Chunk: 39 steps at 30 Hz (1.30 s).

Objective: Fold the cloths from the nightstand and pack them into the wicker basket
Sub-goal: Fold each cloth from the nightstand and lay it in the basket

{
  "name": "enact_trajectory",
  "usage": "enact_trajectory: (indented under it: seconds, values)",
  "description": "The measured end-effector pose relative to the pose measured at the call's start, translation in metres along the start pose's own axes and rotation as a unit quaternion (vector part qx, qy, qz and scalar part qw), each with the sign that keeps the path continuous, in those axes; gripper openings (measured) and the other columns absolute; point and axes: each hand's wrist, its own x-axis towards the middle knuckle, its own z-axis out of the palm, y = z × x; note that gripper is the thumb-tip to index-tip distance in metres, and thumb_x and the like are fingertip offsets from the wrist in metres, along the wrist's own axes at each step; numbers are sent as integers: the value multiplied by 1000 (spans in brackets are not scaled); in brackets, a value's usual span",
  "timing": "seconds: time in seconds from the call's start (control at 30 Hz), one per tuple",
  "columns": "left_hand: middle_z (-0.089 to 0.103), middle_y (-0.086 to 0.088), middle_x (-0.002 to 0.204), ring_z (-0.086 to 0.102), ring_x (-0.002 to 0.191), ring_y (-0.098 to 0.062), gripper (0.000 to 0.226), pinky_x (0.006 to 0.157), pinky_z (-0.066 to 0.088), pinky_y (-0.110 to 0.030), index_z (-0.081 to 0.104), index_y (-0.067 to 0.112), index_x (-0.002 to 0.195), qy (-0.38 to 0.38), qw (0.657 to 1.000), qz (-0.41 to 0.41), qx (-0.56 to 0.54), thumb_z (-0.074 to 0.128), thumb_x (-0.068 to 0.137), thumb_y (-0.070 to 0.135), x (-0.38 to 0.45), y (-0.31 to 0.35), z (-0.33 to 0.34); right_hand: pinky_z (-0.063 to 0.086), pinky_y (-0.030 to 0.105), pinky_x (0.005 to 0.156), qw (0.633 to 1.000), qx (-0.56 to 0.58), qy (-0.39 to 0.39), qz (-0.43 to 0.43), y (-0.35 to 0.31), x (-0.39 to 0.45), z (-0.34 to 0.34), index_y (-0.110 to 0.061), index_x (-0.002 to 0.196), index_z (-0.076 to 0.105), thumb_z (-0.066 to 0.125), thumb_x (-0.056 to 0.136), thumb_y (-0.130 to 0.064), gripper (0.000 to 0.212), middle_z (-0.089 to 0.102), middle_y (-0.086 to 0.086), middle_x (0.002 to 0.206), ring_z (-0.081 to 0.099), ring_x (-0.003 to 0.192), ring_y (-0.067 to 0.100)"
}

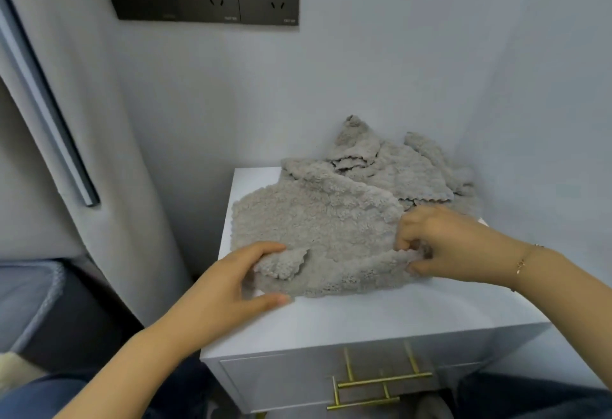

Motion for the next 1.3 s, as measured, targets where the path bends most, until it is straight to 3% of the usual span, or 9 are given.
enact_trajectory:
  seconds: [0.2,0.3,0.43,0.6,0.7,0.8,0.97,1.17,1.3]
  values:
    - [69,17,97,63,84,-7,14,79,49,-25,71,39,94,69,992,-10,-102,67,81,41,5,8,-1,51,23,86,939,342,-3,37,-16,-5,-15,-15,82,62,65,84,0,15,70,-11,109,63,104,1]
    - [69,-4,81,56,67,-19,14,67,46,-30,72,31,86,8,984,-33,-177,66,81,42,0,10,-9,49,40,72,917,397,-15,42,-16,-12,-20,-15,82,63,62,90,-3,14,70,1,88,64,81,19]
    - [61,5,70,49,62,-7,19,60,41,-17,72,23,80,-88,970,-45,-223,68,82,41,-14,10,-15,32,16,54,900,418,-106,68,-16,-27,-22,-6,85,61,60,92,0,10,47,-14,55,39,53,5]
    - [70,10,81,61,74,-8,12,68,47,-18,72,29,80,-205,938,-65,-271,67,88,22,-29,13,-27,44,12,59,854,461,-236,57,-23,-39,-23,-1,95,63,64,90,-6,7,66,-9,65,59,58,2]
    - [73,-4,102,69,92,-16,20,79,53,-21,72,21,101,-211,929,-69,-296,77,81,18,-32,10,-36,42,16,60,869,453,-187,61,-21,-37,-22,-7,95,67,70,86,-18,15,59,-6,55,53,51,6]
    - [72,-5,104,68,96,-21,37,85,54,-27,72,22,105,-166,944,-71,-275,81,70,29,-32,10,-40,46,28,74,885,441,-134,63,-18,-30,-18,-14,95,70,75,85,-26,17,68,23,84,65,73,34]
    - [65,-29,107,59,104,-48,49,95,48,-54,71,4,103,-96,947,-89,-294,79,69,39,-29,6,-42,46,14,58,891,451,-38,39,-28,-18,-21,-9,90,68,68,81,-23,17,68,-5,74,61,64,6]
    - [73,-14,108,72,98,-26,60,74,58,-26,77,17,99,-42,906,-111,-405,91,50,48,-27,24,-52,55,21,59,797,600,49,42,-30,-22,-41,-16,76,72,77,76,-7,10,71,11,78,70,71,21]
    - [72,-16,111,72,96,-26,71,70,59,-27,78,13,99,-15,864,-112,-490,97,38,43,-31,42,-63,58,26,60,697,715,47,24,-32,-32,-47,-13,82,78,71,65,-4,21,74,13,85,73,72,22]
